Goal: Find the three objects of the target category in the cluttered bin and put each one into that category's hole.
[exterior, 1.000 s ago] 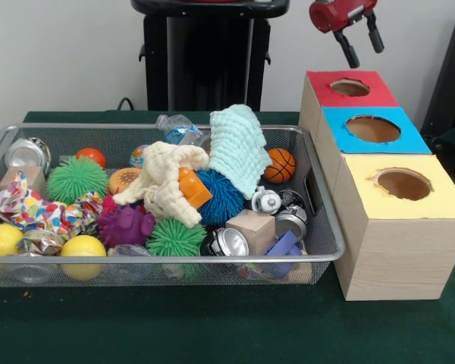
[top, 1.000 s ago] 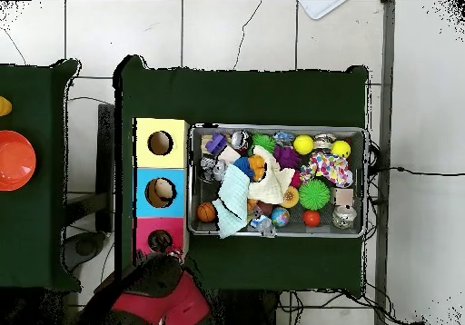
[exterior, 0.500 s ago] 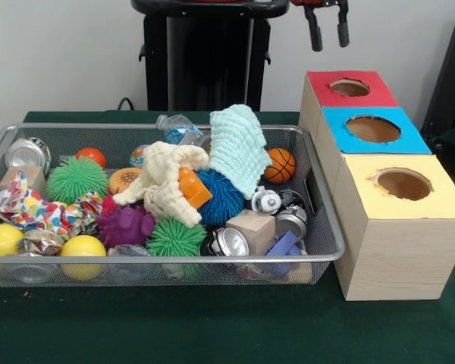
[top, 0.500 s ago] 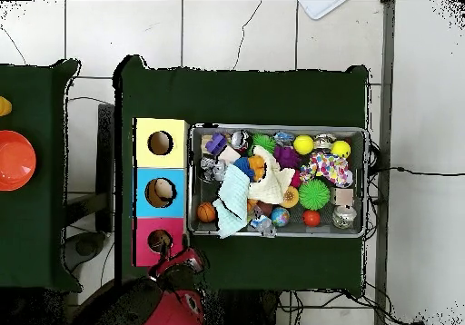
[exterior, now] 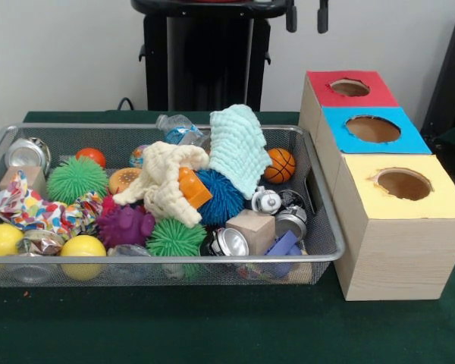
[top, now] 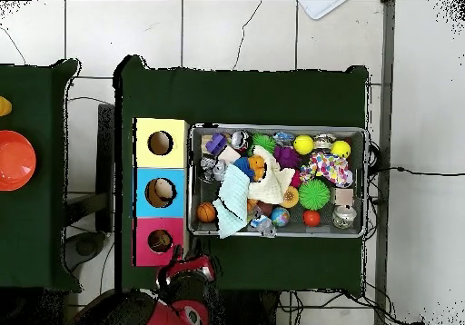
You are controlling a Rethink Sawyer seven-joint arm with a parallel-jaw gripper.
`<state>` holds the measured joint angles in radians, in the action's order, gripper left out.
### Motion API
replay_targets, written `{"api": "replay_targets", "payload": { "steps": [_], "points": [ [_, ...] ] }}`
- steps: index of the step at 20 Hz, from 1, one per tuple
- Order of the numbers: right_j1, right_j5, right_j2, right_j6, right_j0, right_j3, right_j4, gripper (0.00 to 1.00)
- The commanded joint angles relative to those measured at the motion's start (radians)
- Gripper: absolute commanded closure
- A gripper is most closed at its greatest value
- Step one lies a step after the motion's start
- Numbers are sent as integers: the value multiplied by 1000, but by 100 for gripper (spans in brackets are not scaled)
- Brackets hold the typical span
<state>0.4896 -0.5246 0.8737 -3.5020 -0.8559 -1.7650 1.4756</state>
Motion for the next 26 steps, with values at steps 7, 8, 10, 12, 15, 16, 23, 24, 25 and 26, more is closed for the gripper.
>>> {"api": "replay_targets", "payload": {
  "steps": [7, 8, 10, 12, 15, 16, 23, 24, 25, 26],
  "points": [
    [-83, -45, 101, -432, -34, 33, 59, 0],
    [-83, -46, 105, -428, -28, 40, 57, 0],
    [-89, -62, 122, -420, -25, 47, 67, 0],
    [-86, -76, 133, -419, -19, 48, 70, 0],
    [-82, -94, 141, -419, -11, 54, 75, 0],
    [-80, -94, 138, -413, -8, 52, 72, 0],
    [-58, -102, 116, -358, 29, 57, 68, 0],
    [-58, -101, 115, -356, 31, 56, 68, 0],
    [-57, -100, 115, -354, 32, 55, 67, 0],
    [-56, -100, 115, -352, 34, 54, 67, 0]
  ]
}}
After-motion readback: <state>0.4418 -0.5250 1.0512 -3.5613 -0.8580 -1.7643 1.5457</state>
